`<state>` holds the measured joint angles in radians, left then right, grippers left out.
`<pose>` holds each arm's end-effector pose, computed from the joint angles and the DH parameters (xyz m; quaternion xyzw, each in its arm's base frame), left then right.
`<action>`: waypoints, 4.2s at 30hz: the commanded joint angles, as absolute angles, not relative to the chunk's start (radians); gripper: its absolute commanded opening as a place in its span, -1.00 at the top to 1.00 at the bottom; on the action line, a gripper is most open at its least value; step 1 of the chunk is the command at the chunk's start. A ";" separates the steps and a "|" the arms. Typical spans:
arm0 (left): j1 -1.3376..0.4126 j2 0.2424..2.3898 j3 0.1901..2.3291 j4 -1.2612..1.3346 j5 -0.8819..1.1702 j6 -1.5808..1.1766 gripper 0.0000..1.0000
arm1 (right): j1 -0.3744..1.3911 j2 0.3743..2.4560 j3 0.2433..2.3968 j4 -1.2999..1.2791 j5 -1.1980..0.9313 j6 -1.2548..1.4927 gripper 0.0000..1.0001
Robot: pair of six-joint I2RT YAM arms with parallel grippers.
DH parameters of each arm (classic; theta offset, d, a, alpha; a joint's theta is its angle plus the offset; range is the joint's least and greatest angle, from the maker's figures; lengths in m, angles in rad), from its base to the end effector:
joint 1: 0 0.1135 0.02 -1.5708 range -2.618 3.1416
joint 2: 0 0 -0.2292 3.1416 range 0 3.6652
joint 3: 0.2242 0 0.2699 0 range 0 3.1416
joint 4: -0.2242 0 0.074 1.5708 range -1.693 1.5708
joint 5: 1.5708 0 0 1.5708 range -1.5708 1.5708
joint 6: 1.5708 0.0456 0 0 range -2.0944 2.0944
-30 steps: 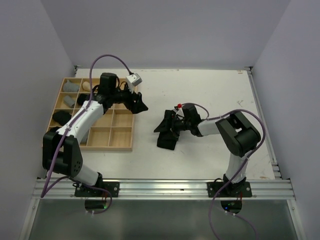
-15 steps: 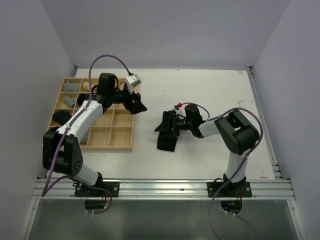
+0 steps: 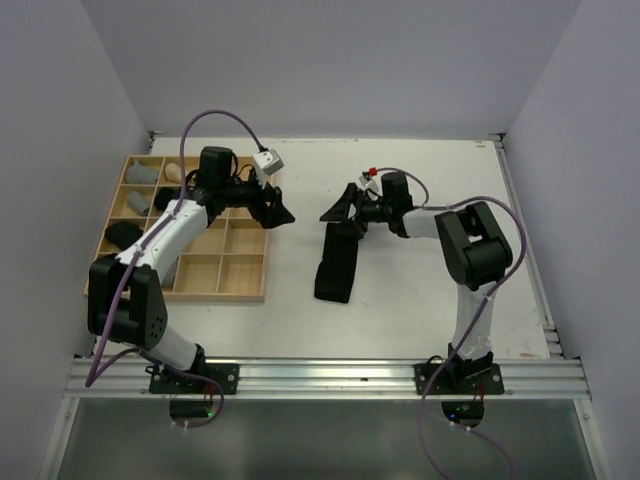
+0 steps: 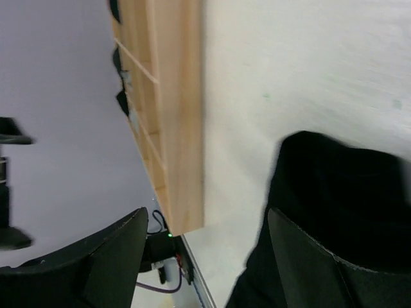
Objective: Roll the underwear
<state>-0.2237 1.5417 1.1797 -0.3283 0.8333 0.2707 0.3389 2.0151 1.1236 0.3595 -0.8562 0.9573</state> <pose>0.3449 -0.1131 0.2389 0.3697 0.7599 -0.3569 0.3982 0.3847 0.1721 0.1007 0.0440 0.8150 0.5599 0.1424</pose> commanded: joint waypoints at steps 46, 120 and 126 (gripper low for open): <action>-0.775 1.434 0.618 0.040 0.594 1.082 -0.19 | 0.523 1.918 0.923 0.063 -0.749 0.782 0.34; -0.561 2.494 1.782 -1.279 0.859 0.758 0.96 | 0.771 1.153 0.876 -0.417 -0.192 0.011 -0.61; -0.561 2.520 1.799 -1.264 0.819 0.660 0.94 | 0.903 1.420 0.946 -0.292 -0.178 -0.158 -0.54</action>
<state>-0.5629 2.4641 1.7782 -1.4448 0.9653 0.6830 0.8726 1.3720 0.8906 -0.4057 -0.2054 -0.0170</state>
